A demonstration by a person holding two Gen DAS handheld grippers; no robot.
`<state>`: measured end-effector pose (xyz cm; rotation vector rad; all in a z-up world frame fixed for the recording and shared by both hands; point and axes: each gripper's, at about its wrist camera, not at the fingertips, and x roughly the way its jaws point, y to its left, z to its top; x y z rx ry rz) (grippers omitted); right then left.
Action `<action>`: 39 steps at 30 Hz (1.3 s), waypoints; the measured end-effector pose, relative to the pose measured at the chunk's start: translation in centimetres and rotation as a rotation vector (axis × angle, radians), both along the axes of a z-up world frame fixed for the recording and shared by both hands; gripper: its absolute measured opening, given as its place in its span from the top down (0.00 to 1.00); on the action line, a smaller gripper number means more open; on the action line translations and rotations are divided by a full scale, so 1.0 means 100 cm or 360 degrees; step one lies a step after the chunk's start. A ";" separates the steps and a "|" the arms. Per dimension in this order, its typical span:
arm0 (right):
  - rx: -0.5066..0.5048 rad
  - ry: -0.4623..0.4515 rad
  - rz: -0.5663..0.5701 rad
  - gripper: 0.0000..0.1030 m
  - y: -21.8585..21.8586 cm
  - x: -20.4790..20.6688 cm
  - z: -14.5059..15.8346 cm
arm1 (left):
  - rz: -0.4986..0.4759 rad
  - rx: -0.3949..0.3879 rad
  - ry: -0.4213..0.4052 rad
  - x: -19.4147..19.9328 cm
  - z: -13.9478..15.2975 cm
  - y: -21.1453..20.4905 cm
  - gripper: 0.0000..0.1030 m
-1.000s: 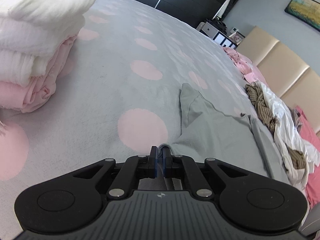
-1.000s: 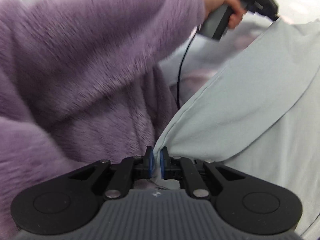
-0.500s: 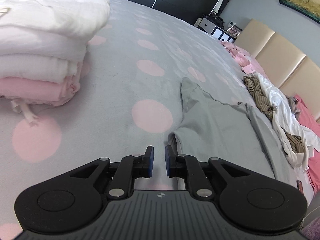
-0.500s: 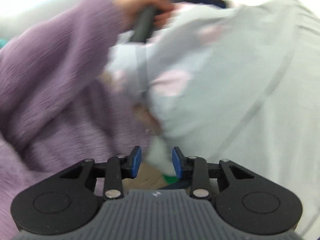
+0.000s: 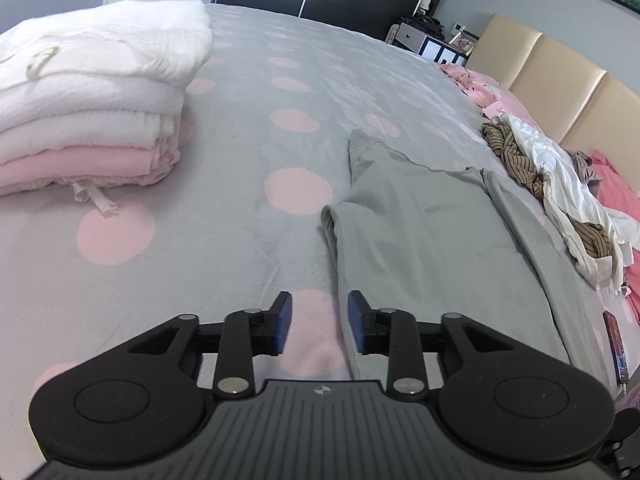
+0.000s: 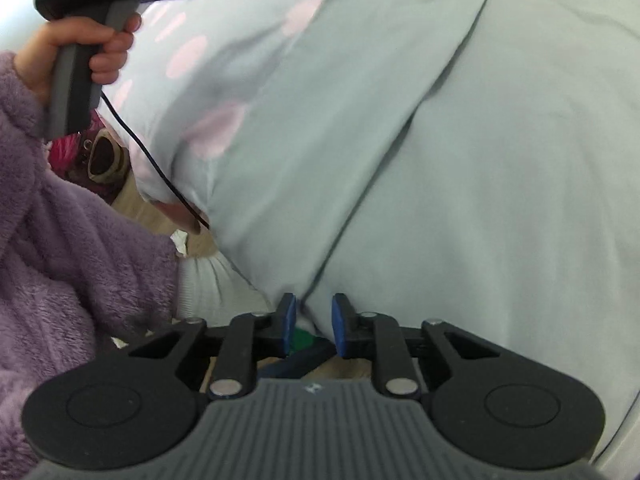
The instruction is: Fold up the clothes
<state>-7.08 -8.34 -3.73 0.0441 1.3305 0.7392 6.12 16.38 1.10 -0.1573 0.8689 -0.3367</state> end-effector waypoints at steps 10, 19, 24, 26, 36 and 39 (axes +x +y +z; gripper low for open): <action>0.0035 -0.0266 -0.0265 0.73 -0.029 0.087 0.042 | 0.0065 -0.0096 0.0042 0.054 -0.017 -0.017 0.56; 0.0131 -0.0347 -0.0418 0.68 -0.038 0.227 0.051 | 0.0127 -0.0193 0.0100 0.094 -0.043 -0.016 0.57; 0.0170 -0.0386 -0.0400 0.67 -0.027 0.295 0.039 | 0.0068 -0.0168 0.0111 0.101 -0.047 -0.023 0.60; 0.0195 -0.0403 -0.0404 0.66 -0.034 0.319 0.039 | 0.0045 -0.0150 0.0115 0.103 -0.048 -0.025 0.66; 0.0364 -0.0303 -0.0415 0.90 -0.024 0.392 0.011 | -0.0017 -0.0116 0.0094 0.098 -0.047 -0.026 0.95; 0.0341 -0.0335 -0.0476 0.91 -0.028 0.398 0.005 | -0.0008 -0.0082 0.0091 0.097 -0.047 -0.026 0.95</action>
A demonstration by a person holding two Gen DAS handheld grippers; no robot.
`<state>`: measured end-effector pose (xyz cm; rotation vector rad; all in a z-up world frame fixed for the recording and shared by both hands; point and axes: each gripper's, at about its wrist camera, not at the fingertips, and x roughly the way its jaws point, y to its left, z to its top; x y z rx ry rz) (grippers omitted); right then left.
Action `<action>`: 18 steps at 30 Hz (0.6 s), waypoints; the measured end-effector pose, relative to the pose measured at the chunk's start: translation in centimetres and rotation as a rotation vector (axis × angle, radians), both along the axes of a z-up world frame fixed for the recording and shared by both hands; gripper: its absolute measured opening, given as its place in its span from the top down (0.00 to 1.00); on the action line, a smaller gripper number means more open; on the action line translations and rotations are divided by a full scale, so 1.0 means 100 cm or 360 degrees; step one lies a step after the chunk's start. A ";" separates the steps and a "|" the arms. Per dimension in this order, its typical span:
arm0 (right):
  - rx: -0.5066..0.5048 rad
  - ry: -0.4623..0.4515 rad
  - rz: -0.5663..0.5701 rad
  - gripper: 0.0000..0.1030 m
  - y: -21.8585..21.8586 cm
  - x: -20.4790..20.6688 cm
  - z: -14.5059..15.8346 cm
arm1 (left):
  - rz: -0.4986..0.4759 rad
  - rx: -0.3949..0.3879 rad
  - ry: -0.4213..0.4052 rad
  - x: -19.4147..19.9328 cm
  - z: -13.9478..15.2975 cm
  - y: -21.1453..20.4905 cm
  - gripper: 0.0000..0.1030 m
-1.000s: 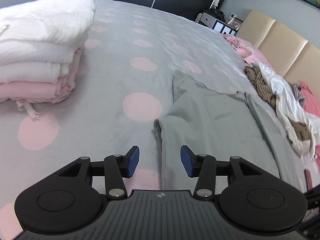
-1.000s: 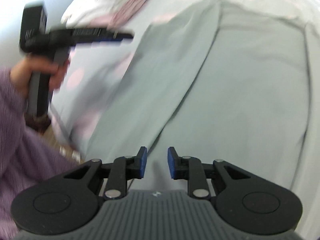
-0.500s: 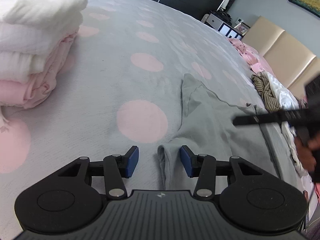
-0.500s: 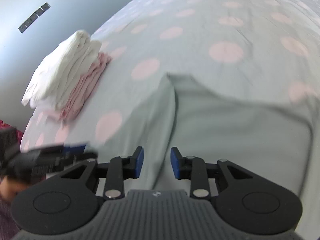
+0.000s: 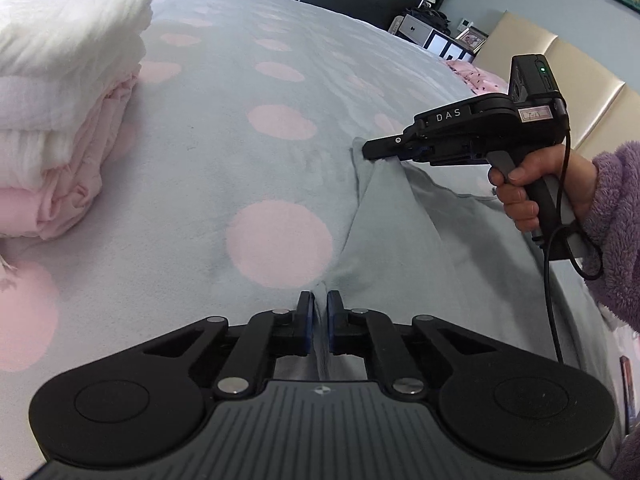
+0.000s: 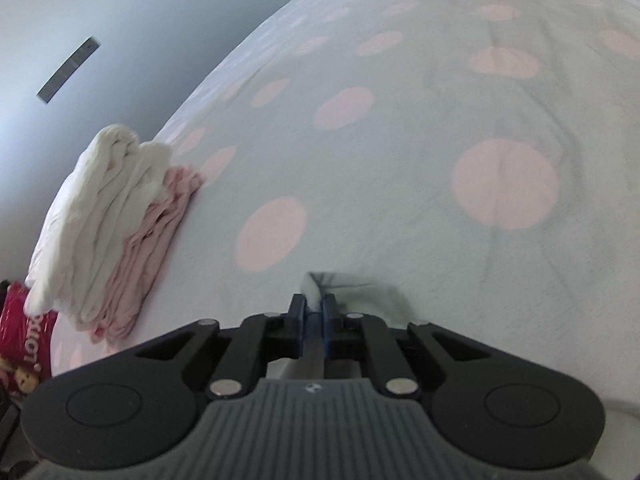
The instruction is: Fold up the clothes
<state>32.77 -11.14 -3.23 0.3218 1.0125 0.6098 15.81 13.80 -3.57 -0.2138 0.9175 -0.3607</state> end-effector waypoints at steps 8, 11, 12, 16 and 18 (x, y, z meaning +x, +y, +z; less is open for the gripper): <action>-0.0001 0.0006 -0.0077 0.75 0.000 -0.005 0.004 | 0.0043 -0.0016 0.0048 0.001 0.007 0.003 0.81; -0.0040 -0.0060 -0.0109 0.67 -0.012 -0.025 0.023 | 0.0062 0.0004 0.0060 -0.008 0.014 0.005 0.67; -0.0053 -0.0071 -0.0101 0.67 -0.017 -0.034 0.029 | 0.0061 0.0008 0.0071 -0.013 0.016 0.006 0.63; -0.0123 -0.0088 -0.0059 0.67 -0.031 -0.082 0.041 | 0.0016 0.0021 0.0139 -0.040 0.023 0.005 0.62; -0.0128 -0.0086 -0.0037 0.67 -0.036 -0.110 0.044 | -0.0010 0.0044 0.0182 -0.057 0.024 0.003 0.63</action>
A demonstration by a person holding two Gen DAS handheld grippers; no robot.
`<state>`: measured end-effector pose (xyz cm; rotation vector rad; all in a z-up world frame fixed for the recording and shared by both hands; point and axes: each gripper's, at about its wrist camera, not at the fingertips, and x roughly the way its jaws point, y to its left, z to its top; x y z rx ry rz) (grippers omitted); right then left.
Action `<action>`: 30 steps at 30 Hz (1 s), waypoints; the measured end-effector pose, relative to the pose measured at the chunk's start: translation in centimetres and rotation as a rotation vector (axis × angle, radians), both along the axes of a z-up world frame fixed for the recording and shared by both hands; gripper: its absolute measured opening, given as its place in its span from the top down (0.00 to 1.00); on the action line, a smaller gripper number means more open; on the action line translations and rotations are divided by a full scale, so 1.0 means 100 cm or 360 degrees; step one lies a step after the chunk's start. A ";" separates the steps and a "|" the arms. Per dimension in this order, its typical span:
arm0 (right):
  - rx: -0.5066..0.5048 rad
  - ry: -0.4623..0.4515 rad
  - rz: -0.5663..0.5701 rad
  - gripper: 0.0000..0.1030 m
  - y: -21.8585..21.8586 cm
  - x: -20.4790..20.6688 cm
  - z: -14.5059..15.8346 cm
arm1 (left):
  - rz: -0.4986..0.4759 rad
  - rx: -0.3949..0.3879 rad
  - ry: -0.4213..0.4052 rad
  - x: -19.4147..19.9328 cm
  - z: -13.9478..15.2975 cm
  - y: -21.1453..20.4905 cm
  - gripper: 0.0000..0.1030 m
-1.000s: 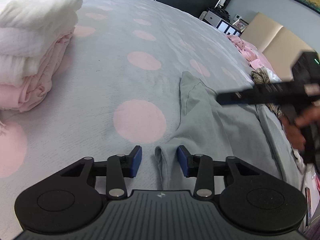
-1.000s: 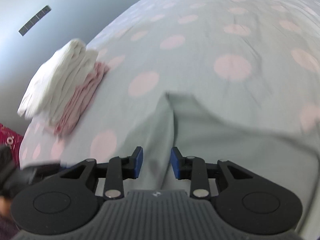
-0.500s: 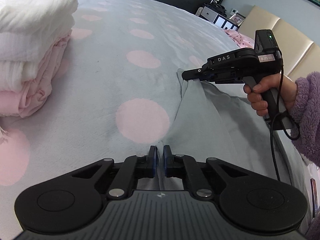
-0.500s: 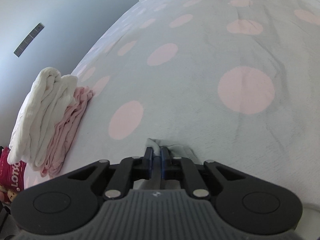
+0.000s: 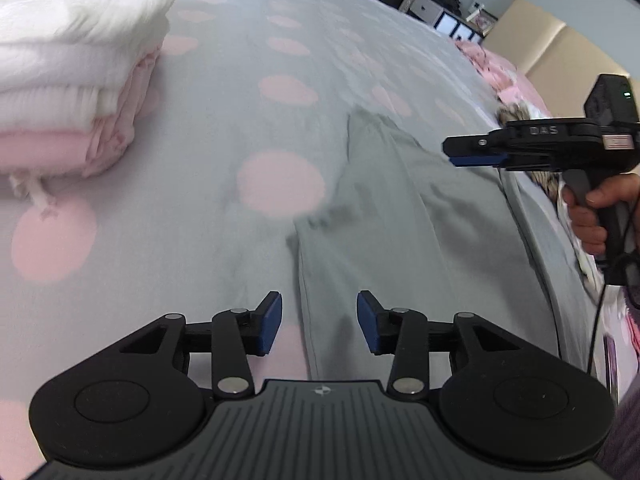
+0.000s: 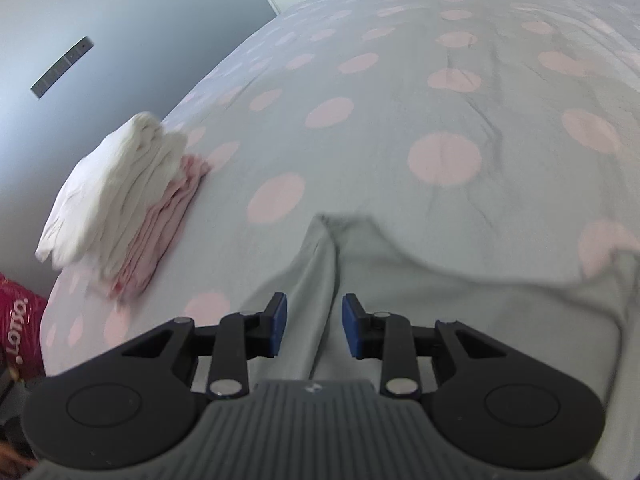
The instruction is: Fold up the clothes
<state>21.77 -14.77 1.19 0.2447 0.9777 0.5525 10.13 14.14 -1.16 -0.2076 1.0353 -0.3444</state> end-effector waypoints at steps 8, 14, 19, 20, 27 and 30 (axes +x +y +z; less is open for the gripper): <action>0.0044 0.0035 0.0089 0.60 -0.007 -0.121 0.001 | -0.0087 0.0066 0.0192 -0.083 -0.008 -0.006 0.63; 0.0087 0.0072 0.0147 0.56 0.000 -0.192 -0.005 | -0.0129 0.0151 0.0245 -0.145 -0.014 -0.006 0.64; 0.0090 0.0100 0.0193 0.55 0.011 -0.232 -0.011 | -0.0151 0.0188 0.0285 -0.177 -0.015 -0.007 0.68; 0.0094 0.0106 0.0200 0.55 0.013 -0.238 -0.012 | -0.0169 0.0200 0.0301 -0.184 -0.016 -0.009 0.68; 0.0079 0.0149 0.0264 0.54 0.024 -0.272 -0.020 | -0.0371 0.0412 0.0321 -0.201 -0.038 -0.034 0.71; 0.0044 0.0119 0.0326 0.54 0.031 -0.281 -0.019 | -0.0448 0.0486 0.0243 -0.203 -0.046 -0.042 0.75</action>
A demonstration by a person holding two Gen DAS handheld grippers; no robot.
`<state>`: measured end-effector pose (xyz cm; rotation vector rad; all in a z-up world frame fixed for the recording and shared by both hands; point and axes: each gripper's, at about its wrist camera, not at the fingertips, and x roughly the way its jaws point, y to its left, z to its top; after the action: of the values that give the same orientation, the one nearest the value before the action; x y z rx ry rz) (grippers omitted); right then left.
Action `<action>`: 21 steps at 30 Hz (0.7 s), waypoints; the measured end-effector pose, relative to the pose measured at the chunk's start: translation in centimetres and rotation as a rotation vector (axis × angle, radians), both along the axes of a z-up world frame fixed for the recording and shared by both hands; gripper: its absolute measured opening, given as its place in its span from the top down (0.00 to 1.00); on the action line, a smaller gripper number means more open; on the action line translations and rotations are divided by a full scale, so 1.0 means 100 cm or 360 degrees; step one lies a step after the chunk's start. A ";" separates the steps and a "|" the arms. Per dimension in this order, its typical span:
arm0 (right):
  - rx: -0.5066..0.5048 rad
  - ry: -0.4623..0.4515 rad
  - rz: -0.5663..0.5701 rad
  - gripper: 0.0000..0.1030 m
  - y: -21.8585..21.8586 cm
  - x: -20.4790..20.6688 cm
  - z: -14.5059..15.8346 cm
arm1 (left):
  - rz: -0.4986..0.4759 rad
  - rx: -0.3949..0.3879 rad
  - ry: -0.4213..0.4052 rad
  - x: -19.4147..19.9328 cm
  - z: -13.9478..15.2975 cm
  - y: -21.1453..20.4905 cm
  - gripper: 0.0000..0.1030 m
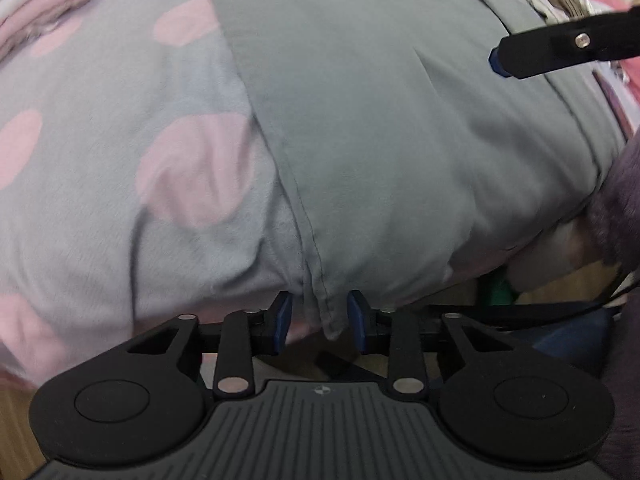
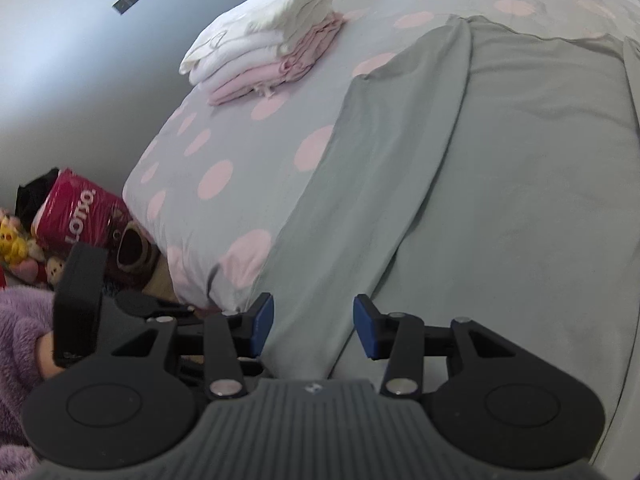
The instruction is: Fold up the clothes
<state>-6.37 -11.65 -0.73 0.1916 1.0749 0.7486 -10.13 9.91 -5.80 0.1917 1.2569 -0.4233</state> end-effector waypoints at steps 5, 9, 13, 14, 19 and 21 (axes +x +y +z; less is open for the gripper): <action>-0.0011 -0.0020 0.0011 0.52 0.002 -0.005 0.000 | -0.0138 0.0043 -0.0033 0.001 -0.004 -0.007 0.91; -0.0031 -0.0025 -0.0008 0.52 0.000 -0.004 0.000 | -0.0145 -0.0012 0.0005 -0.001 0.012 -0.002 0.97; -0.0100 -0.0006 0.0043 0.52 0.009 -0.007 -0.004 | -0.0138 -0.0089 0.0015 -0.005 0.037 0.006 0.98; -0.0117 -0.0002 0.0060 0.52 0.013 -0.008 -0.006 | -0.0139 -0.0119 0.0015 -0.006 0.044 0.007 0.98; -0.0129 0.0003 0.0140 0.52 0.032 -0.013 -0.002 | -0.0158 -0.0306 0.0009 -0.001 0.072 0.000 0.98; -0.0115 0.0005 0.0157 0.52 0.038 -0.014 0.001 | -0.0168 -0.0341 0.0009 0.002 0.080 -0.011 0.98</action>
<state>-7.75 -7.84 -0.58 0.0787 1.1187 0.7964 -9.88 8.84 2.15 0.0749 1.2008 -0.6459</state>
